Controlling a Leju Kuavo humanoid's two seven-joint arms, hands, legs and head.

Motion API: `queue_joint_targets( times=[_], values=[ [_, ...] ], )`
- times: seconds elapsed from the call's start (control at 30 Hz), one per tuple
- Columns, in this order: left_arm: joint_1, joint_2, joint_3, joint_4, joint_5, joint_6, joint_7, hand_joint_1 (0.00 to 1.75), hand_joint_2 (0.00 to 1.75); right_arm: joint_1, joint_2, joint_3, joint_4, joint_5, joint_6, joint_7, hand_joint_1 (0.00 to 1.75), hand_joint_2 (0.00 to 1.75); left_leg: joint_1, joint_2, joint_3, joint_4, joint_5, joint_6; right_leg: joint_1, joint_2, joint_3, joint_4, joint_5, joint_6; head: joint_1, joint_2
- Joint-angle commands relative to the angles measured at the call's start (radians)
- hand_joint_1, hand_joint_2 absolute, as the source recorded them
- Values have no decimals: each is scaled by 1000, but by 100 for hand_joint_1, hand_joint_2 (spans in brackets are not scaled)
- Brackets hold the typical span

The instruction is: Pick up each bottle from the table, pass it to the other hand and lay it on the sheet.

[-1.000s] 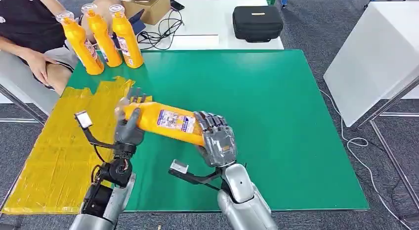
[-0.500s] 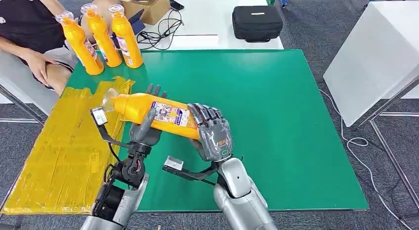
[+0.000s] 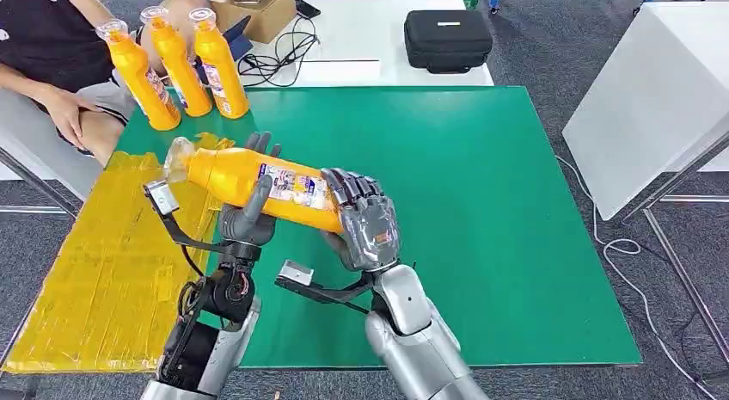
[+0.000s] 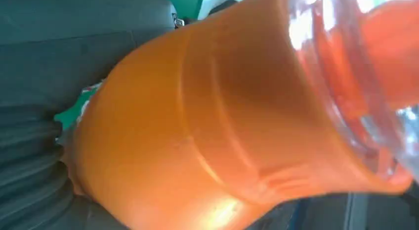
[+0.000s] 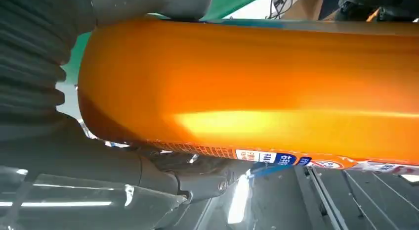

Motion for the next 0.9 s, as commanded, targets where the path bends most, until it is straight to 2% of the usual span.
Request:
queue_joint_targets(
  times=[0.03,0.3,0.47,0.53,0.57,0.63,0.9],
  values=[
    [-60,2,-47,-33,-26,24,-24,175,175,-16,-32,81,96,-15,6,-20,175,175,1,-2,2,0,-1,-1,1,-4,4,-1,-1,1,0,0],
    [-37,19,-74,-107,-17,36,-38,175,175,-25,-32,114,111,-115,6,-39,175,175,1,-1,2,0,-1,-1,1,-3,4,-2,-1,1,0,0],
    [-10,26,-111,-74,-78,26,-95,175,175,18,-32,40,80,-129,6,-96,175,175,1,-3,6,-1,-2,-1,1,-5,8,-3,-2,1,0,0],
    [-13,21,-122,-67,-90,21,-103,175,175,23,-32,31,88,-180,6,-119,175,175,0,-3,3,-1,0,0,0,-4,4,-2,-1,1,0,0],
    [-18,21,-121,-67,-113,32,-116,175,175,28,-32,24,80,-218,6,-134,63,175,1,-3,2,-1,0,0,1,-4,4,-2,-1,1,0,0],
    [-20,23,-123,-70,-137,41,-128,175,175,34,-32,18,69,-240,6,-149,63,175,1,-5,6,-1,-2,-1,1,-7,8,-3,-3,2,0,0],
    [-20,23,-123,-70,-137,41,-128,175,175,34,-32,18,69,-240,6,-149,63,175,0,-2,2,-1,0,0,0,-3,2,-1,-1,1,0,0]
  ],
)
